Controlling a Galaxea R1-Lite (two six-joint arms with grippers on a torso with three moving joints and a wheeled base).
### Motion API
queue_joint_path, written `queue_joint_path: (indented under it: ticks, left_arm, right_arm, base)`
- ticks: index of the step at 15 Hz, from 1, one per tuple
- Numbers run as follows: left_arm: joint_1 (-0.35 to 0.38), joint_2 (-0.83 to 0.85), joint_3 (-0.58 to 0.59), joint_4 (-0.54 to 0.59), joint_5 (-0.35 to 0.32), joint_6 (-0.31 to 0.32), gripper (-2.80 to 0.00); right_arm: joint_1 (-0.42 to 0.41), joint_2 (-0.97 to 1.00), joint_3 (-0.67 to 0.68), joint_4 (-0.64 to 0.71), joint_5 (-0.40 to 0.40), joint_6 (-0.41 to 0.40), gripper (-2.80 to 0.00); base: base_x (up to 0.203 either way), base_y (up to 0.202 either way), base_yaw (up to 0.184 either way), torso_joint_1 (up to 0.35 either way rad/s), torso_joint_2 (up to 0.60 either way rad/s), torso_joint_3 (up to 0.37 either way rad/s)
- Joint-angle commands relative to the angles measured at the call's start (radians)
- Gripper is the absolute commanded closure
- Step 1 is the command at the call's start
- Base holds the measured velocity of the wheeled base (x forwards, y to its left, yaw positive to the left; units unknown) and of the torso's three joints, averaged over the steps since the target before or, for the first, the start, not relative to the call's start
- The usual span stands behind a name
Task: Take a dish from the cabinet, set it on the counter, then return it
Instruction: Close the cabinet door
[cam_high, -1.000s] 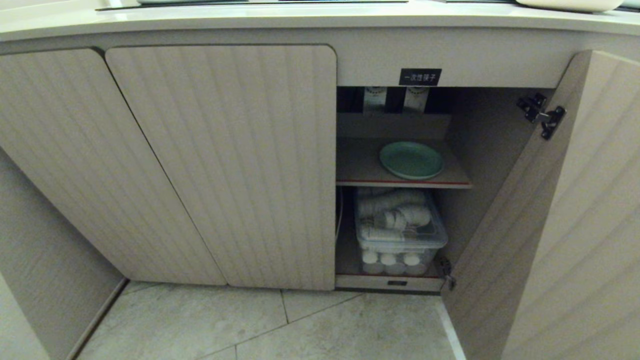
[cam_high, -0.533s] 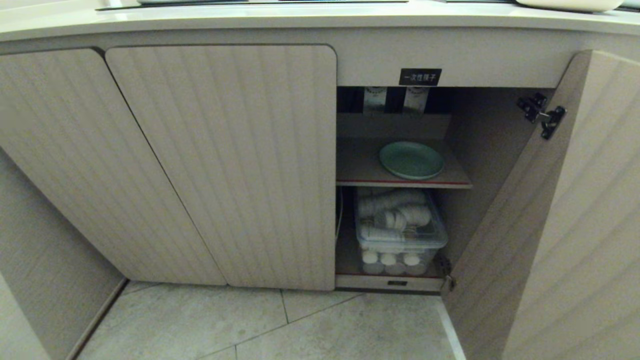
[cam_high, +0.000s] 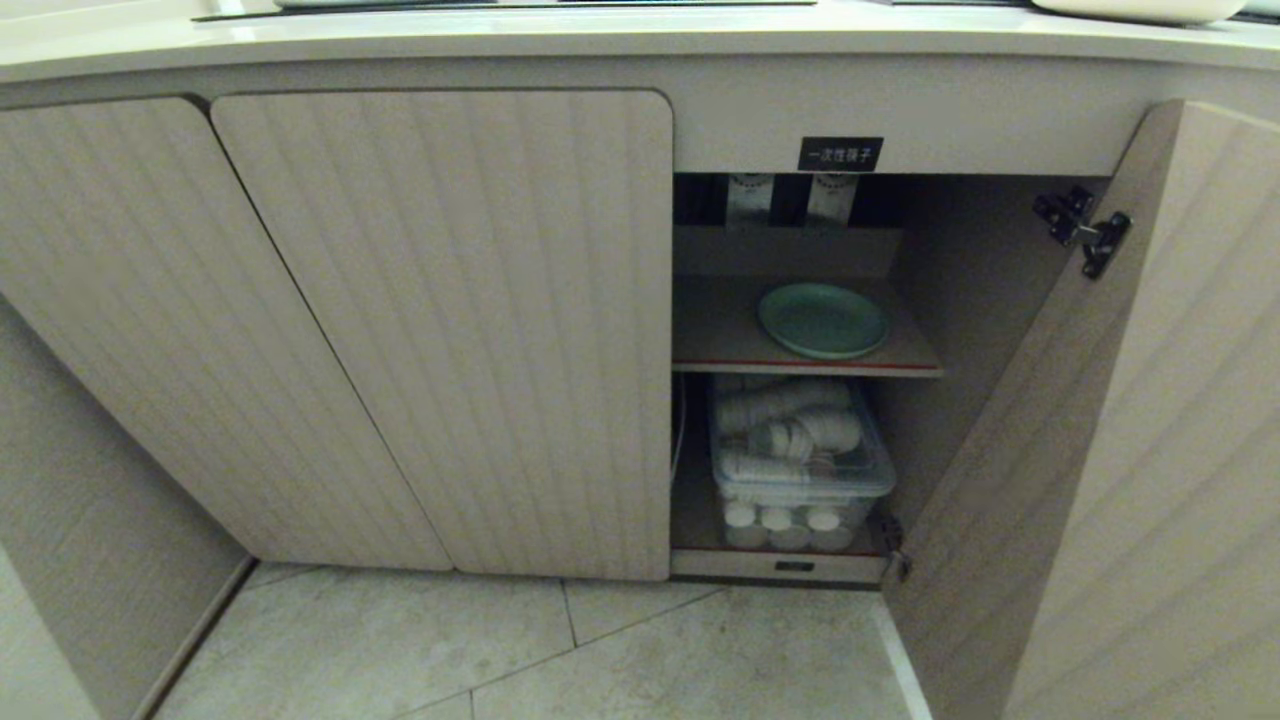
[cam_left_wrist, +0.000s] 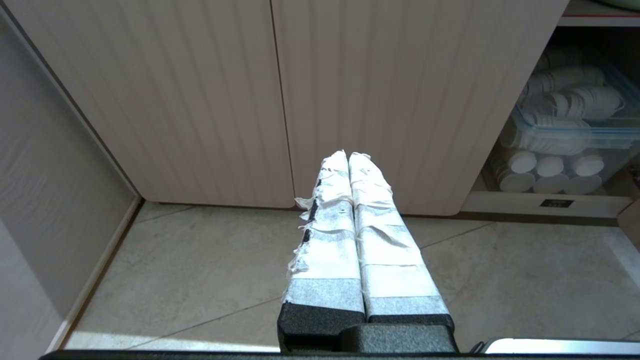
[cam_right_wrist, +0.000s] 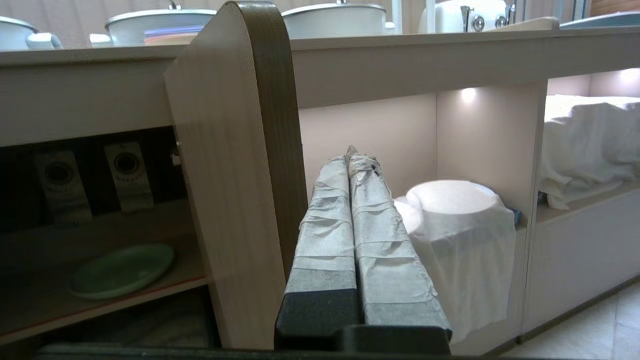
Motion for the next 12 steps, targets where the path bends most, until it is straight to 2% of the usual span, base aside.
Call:
queue_joint_path:
  ticks: [1, 8, 12]
  left_arm:
    - [0.0, 0.0, 0.0, 0.0, 0.001, 0.0, 0.0]
    - [0.0, 0.0, 0.0, 0.0, -0.001, 0.0, 0.0]
    - [0.0, 0.0, 0.0, 0.0, 0.001, 0.0, 0.0]
  right_arm:
    - [0.001, 0.012, -0.041, 0.042, -0.009, 0.0, 0.0]
    - [-0.001, 0.039, -0.151, 0.205, -0.028, -0.001, 0.0]
    - [-0.008, 0.127, -0.198, 0.222, -0.062, 0.004, 0.0]
  base:
    - [0.0, 0.0, 0.0, 0.0, 0.0, 0.0]
    - [0.0, 0.0, 0.0, 0.0, 0.0, 0.0]
    - [0.0, 0.0, 0.0, 0.0, 0.0, 0.0]
